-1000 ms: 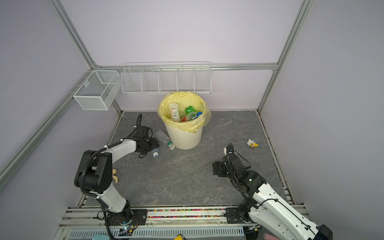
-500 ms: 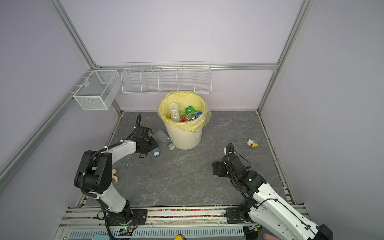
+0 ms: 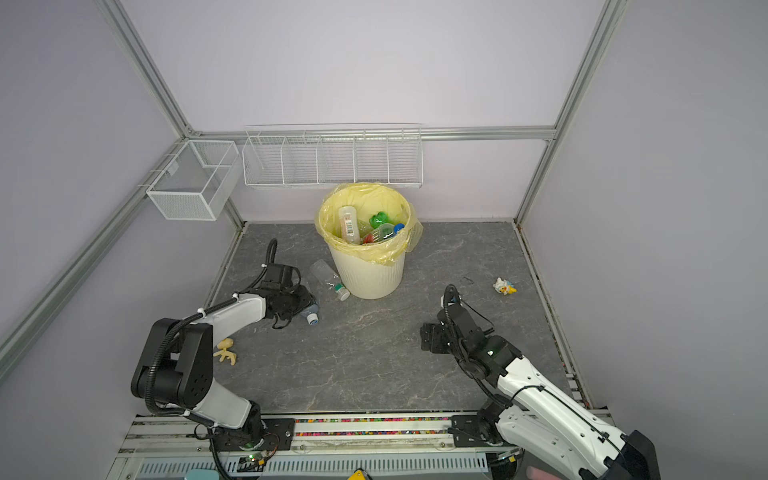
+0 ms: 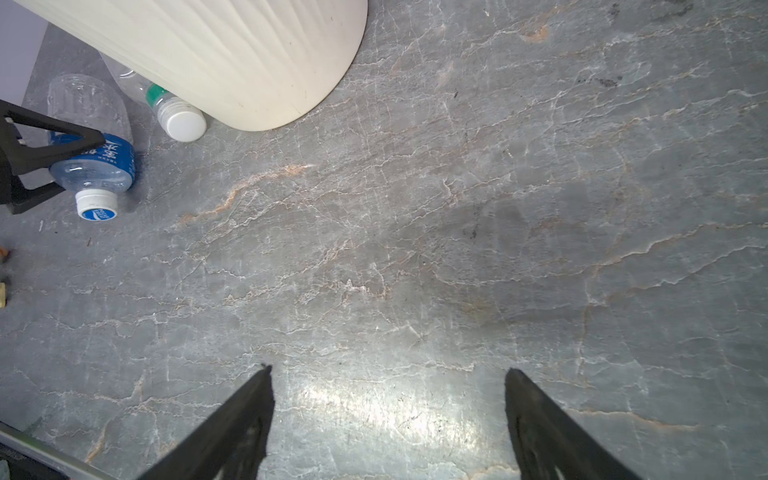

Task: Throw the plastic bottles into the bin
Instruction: 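Close the left gripper around the blue-labelled water bottle's neck, then lift the blue-labelled bottle and swing it over the bin with the left gripper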

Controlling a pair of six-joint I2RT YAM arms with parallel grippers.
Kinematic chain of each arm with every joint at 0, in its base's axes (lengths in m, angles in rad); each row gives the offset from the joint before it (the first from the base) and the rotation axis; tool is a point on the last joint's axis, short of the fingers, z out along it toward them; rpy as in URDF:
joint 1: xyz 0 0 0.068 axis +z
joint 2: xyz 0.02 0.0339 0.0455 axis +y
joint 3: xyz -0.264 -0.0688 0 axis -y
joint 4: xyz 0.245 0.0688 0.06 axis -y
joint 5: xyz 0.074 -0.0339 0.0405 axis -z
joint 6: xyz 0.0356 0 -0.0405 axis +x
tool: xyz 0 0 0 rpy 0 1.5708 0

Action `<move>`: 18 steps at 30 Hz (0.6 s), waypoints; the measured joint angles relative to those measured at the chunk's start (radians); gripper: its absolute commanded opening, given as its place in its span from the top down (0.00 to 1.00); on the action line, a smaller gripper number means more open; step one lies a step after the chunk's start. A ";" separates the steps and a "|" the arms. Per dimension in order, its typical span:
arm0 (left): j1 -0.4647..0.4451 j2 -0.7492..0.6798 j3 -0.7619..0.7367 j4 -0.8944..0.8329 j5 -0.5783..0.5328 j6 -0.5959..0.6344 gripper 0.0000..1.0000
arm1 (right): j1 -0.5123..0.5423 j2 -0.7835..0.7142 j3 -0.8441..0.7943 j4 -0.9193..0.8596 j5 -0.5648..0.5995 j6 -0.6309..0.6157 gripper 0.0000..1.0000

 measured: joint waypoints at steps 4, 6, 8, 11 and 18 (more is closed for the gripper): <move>0.000 -0.055 -0.024 -0.010 0.018 -0.005 0.50 | 0.000 0.001 0.000 0.006 0.000 -0.002 0.12; 0.000 -0.099 -0.037 -0.023 0.020 -0.007 0.50 | 0.000 0.009 0.003 0.009 0.000 -0.006 0.12; 0.000 -0.140 -0.046 -0.038 0.022 -0.007 0.50 | 0.000 0.024 0.009 0.014 -0.001 -0.008 0.12; 0.000 -0.212 -0.058 -0.064 0.023 -0.007 0.50 | 0.001 0.053 0.022 0.029 -0.011 -0.012 0.12; 0.000 -0.381 -0.070 -0.105 0.030 -0.015 0.50 | 0.013 0.100 0.036 0.058 -0.023 -0.016 0.12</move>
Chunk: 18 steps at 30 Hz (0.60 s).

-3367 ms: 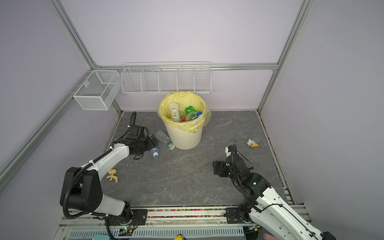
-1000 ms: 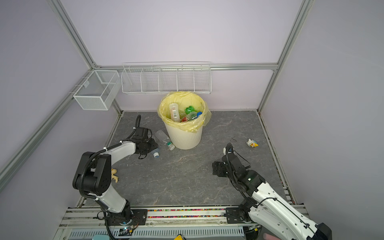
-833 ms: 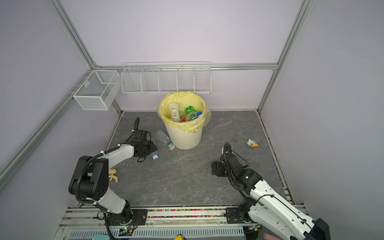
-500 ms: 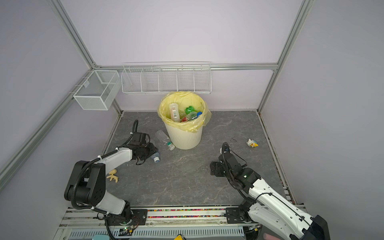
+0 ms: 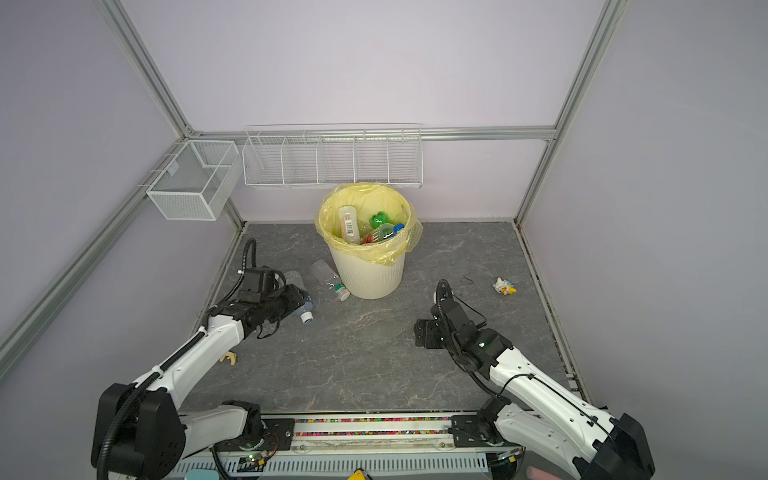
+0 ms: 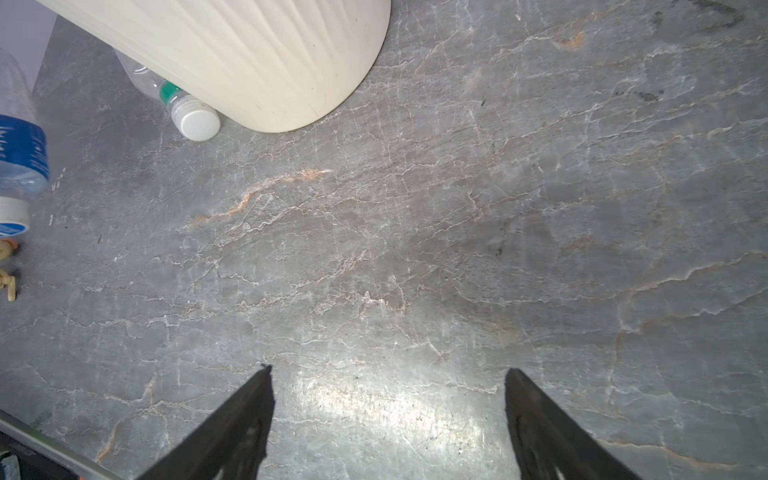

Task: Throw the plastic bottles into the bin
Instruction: 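Lift the blue-labelled bottle and swing it over the bin with the left gripper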

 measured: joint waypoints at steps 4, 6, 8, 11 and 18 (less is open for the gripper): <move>0.000 -0.063 -0.001 -0.018 0.023 -0.018 0.50 | 0.009 0.010 0.000 0.015 -0.003 0.001 0.12; 0.001 -0.101 -0.001 -0.024 0.038 -0.027 0.49 | 0.016 0.013 0.000 0.020 -0.003 0.001 0.12; 0.001 -0.137 0.000 -0.033 0.049 -0.034 0.49 | 0.021 0.015 0.000 0.023 -0.003 0.001 0.12; 0.001 -0.170 0.025 -0.079 0.063 -0.034 0.49 | 0.025 0.021 0.000 0.025 -0.003 0.001 0.12; 0.001 -0.215 0.150 -0.142 0.102 -0.038 0.49 | 0.032 0.036 0.000 0.031 -0.002 0.001 0.12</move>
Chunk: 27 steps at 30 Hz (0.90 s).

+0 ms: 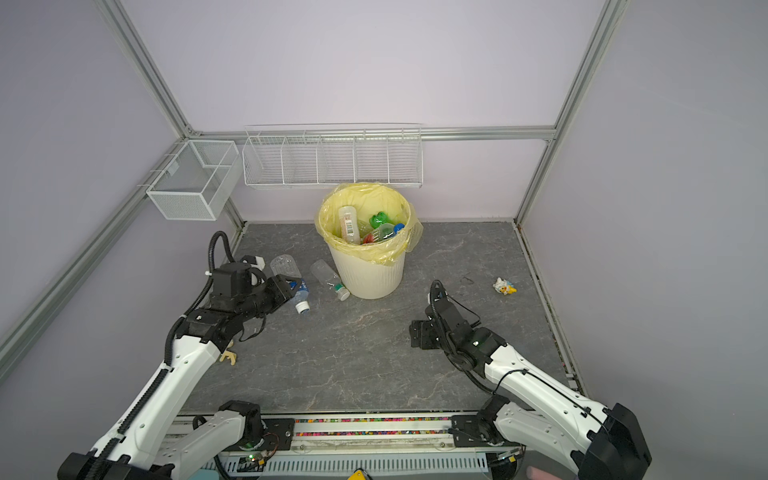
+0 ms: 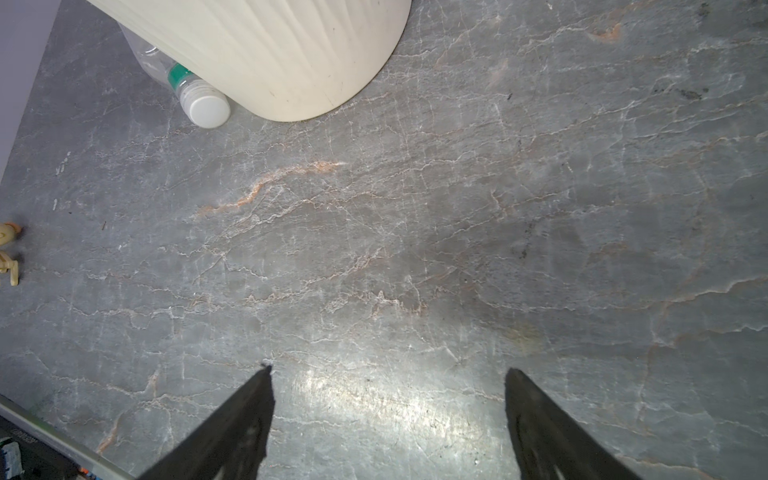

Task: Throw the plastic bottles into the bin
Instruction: 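Lift the blue-labelled bottle and swing it over the bin with the left gripper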

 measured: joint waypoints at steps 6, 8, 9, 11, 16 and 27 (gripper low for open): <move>0.000 -0.011 0.080 -0.013 0.051 -0.026 0.49 | 0.003 -0.010 0.000 0.000 0.000 0.001 0.12; 0.000 -0.005 0.114 -0.021 0.076 -0.035 0.49 | 0.003 -0.021 0.000 -0.001 0.001 0.001 0.12; 0.000 0.003 0.139 -0.023 0.091 -0.042 0.49 | 0.003 -0.027 0.000 -0.001 0.002 0.001 0.12; 0.000 0.017 0.191 -0.024 0.114 -0.050 0.49 | 0.003 -0.033 0.000 -0.001 0.005 0.000 0.12; 0.000 0.036 0.309 -0.023 0.151 -0.060 0.49 | 0.003 -0.034 0.000 -0.002 0.008 0.000 0.12; 0.000 0.016 0.277 -0.049 0.151 -0.057 0.50 | 0.004 -0.034 0.000 -0.010 0.012 0.000 0.12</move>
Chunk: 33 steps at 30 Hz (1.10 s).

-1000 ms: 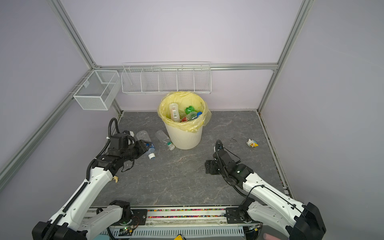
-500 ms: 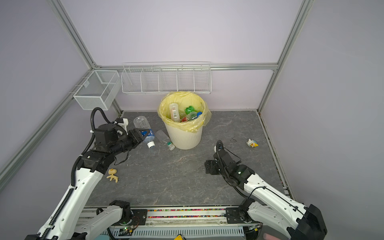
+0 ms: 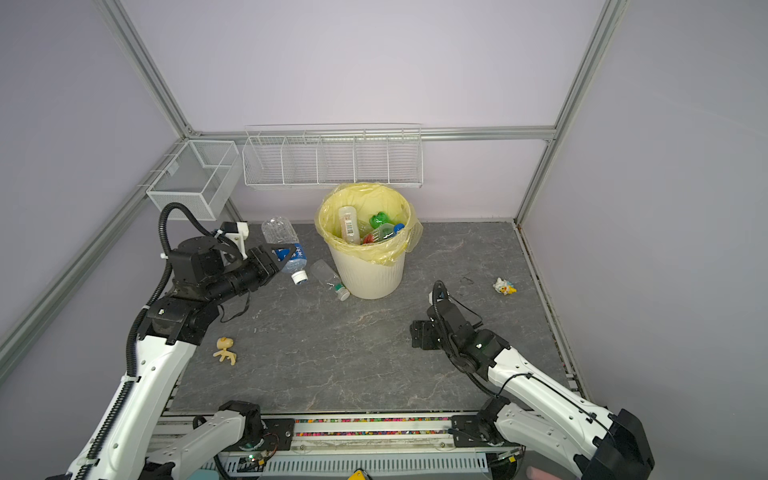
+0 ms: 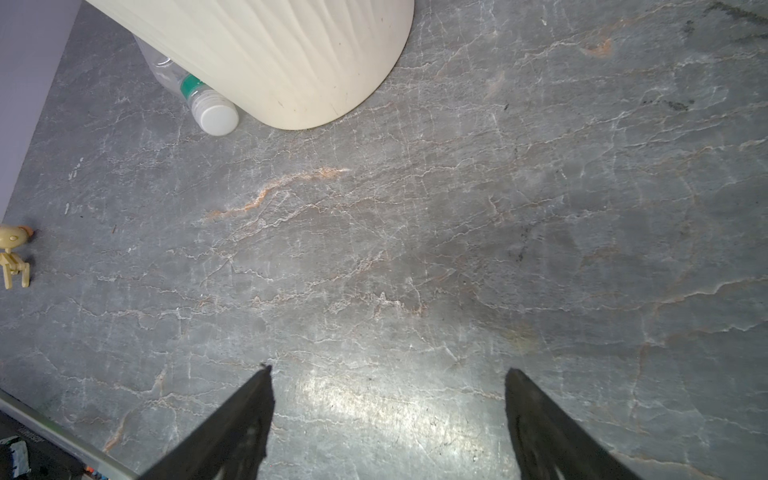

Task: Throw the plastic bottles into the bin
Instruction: 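Lift the blue-labelled bottle and swing it over the bin with the left gripper, then release the bottle into the bin while the right gripper reaches toward the green-capped bottle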

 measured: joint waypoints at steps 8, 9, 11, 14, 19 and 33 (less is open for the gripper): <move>0.000 0.037 0.020 0.000 0.028 -0.027 0.50 | 0.001 0.000 0.014 -0.012 0.000 0.000 0.12; 0.000 0.062 0.037 0.013 0.036 -0.037 0.50 | 0.002 0.000 0.014 -0.014 0.000 0.000 0.12; -0.006 0.126 0.089 0.028 0.049 -0.057 0.49 | 0.004 -0.002 0.014 -0.022 0.000 0.001 0.12; -0.055 0.264 0.230 0.042 0.043 -0.075 0.47 | 0.005 -0.020 0.014 -0.030 0.005 0.006 0.12; -0.182 0.536 0.539 0.075 0.027 -0.100 0.19 | 0.005 -0.064 0.014 -0.048 0.022 0.016 0.12; -0.192 0.764 0.978 -0.164 -0.011 0.011 0.00 | 0.016 -0.128 0.014 -0.094 0.066 0.026 0.12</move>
